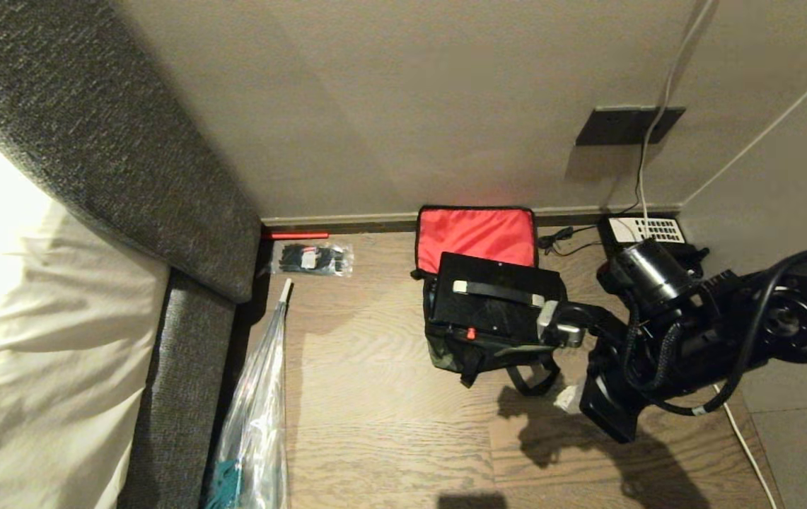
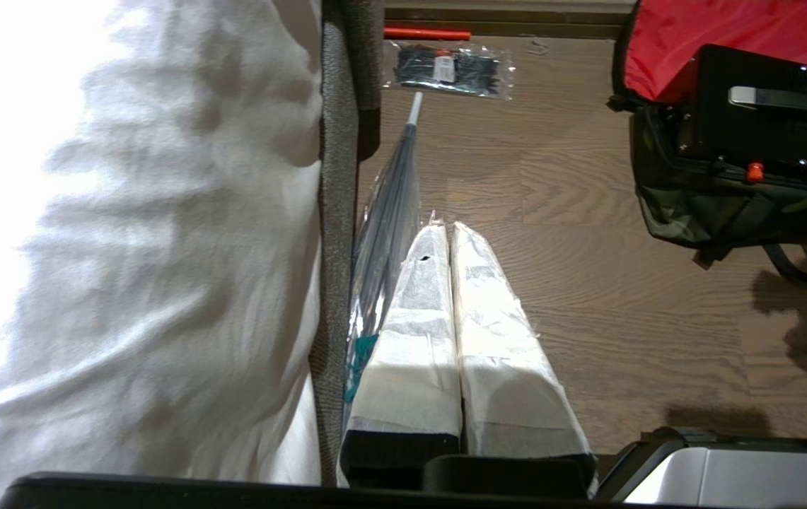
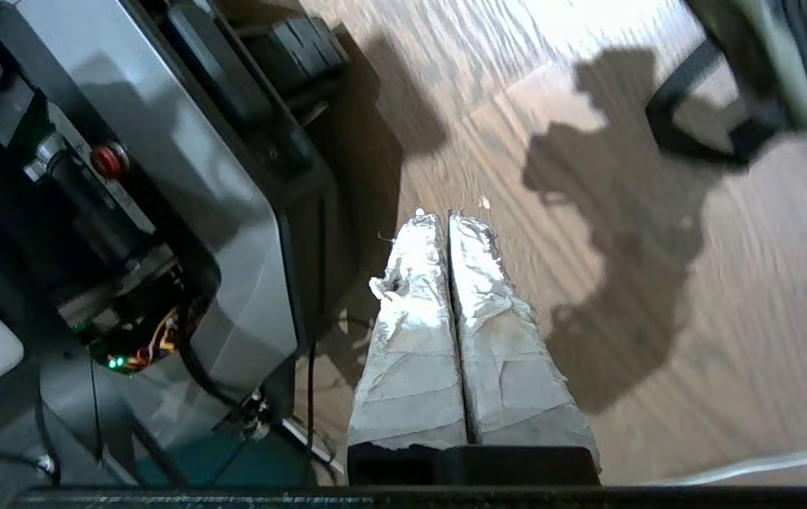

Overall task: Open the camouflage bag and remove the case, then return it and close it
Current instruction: Close the top of the storage box

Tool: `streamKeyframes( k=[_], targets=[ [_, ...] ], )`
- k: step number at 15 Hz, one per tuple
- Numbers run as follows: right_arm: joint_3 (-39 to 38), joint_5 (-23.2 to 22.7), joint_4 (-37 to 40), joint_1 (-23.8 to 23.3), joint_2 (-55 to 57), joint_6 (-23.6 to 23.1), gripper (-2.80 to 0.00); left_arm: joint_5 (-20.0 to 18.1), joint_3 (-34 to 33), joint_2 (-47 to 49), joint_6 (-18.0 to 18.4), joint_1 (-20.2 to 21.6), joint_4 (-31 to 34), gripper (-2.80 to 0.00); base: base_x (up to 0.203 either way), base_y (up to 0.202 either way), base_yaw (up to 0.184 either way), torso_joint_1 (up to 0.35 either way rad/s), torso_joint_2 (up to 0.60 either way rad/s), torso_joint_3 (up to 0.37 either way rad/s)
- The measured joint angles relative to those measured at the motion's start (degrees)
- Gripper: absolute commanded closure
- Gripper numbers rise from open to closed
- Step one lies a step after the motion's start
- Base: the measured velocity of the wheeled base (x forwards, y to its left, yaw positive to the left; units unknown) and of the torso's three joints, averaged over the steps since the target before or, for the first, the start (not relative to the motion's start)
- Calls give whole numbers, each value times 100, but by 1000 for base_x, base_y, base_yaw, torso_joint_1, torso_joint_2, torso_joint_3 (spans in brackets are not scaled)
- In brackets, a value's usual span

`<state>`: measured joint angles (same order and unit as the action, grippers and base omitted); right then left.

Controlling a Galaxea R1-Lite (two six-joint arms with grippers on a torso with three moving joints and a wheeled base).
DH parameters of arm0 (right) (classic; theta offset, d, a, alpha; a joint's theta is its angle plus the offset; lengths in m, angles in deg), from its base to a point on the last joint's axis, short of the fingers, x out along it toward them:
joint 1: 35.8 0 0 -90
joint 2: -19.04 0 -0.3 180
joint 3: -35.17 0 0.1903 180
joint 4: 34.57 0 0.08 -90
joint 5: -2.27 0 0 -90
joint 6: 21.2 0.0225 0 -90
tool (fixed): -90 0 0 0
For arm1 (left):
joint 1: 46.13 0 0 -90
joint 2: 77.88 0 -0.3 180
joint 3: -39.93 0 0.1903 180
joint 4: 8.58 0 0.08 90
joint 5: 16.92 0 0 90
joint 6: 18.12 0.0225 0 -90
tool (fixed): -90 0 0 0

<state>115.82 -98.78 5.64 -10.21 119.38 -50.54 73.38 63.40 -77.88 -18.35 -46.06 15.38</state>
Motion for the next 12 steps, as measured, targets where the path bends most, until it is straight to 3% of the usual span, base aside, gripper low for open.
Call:
streamKeyframes(
  k=[4,7,12],
  targets=[
    [-336,5,680,-348,-597,443,0,-1,0,0,-1,0,1,0,0,0,0,0,0,0],
    [-538,5,715,-606,-1038,790,0,-1,0,0,0,0,0,0,0,0,0,0,0,0],
    [-658,143,721,-702,-1633,2413,0,0,0,0,0,0,0,0,0,0,0,0,0,0]
  ],
)
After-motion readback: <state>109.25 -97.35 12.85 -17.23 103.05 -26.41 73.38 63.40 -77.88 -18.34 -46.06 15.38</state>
